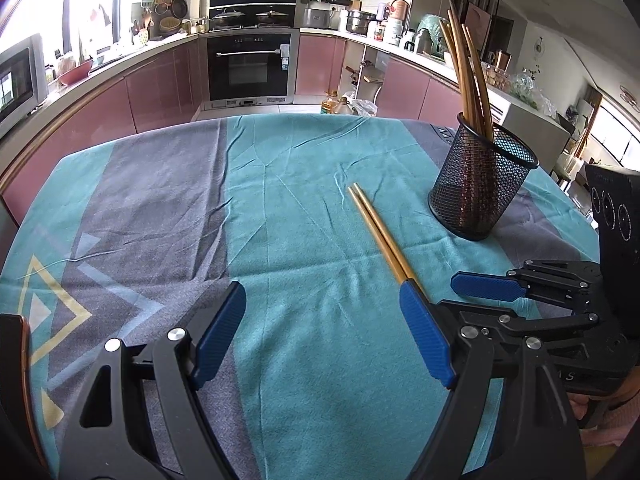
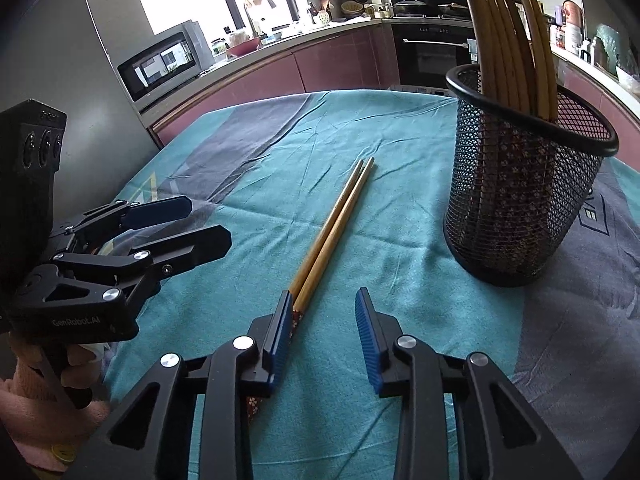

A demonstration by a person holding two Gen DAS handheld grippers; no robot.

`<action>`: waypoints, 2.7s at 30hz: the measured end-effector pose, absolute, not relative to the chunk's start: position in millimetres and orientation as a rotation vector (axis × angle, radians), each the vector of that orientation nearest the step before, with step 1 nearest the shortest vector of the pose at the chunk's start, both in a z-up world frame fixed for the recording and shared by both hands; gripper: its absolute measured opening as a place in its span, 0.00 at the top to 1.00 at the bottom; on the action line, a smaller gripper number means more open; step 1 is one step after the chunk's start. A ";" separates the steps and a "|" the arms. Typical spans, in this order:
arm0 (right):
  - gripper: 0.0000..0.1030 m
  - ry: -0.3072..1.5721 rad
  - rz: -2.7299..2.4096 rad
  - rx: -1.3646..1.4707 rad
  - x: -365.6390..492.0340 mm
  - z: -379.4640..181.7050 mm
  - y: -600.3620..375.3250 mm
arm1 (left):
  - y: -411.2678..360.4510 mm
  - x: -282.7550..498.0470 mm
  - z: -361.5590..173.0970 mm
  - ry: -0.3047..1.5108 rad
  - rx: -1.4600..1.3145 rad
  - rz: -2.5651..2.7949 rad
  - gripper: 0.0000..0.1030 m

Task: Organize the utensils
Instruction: 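Lower both open tools over the two chopsticks lying on the cloth, then close the right tool on one chopstick while the left tool grasps the other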

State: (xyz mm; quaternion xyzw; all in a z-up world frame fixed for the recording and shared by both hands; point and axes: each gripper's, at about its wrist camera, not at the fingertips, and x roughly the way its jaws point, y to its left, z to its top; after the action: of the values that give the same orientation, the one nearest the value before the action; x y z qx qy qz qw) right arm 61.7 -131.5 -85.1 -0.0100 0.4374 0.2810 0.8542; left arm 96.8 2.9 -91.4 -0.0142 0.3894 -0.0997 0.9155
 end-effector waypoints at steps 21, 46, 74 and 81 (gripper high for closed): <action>0.77 0.953 0.570 0.034 71.6 -87.6 -151.7 | -29.6 107.2 -105.5 0.852 0.035 -0.289 0.32; 0.77 0.944 0.551 0.007 94.1 -87.7 -147.7 | -43.1 134.0 -119.8 0.924 0.050 -0.294 0.57; 0.93 0.932 0.503 0.026 117.8 -91.0 -142.6 | -44.8 160.0 -125.8 0.940 -0.010 -0.281 0.89; 0.95 0.932 0.499 0.066 115.5 -89.7 -150.3 | -39.8 158.1 -126.8 0.942 -0.044 -0.272 0.93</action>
State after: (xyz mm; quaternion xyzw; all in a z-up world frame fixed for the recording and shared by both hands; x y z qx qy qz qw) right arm 115.5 -150.3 -89.7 0.0314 0.4445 0.2381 0.8630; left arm 158.1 -39.8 -126.8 -0.0209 0.4524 -0.1306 0.8819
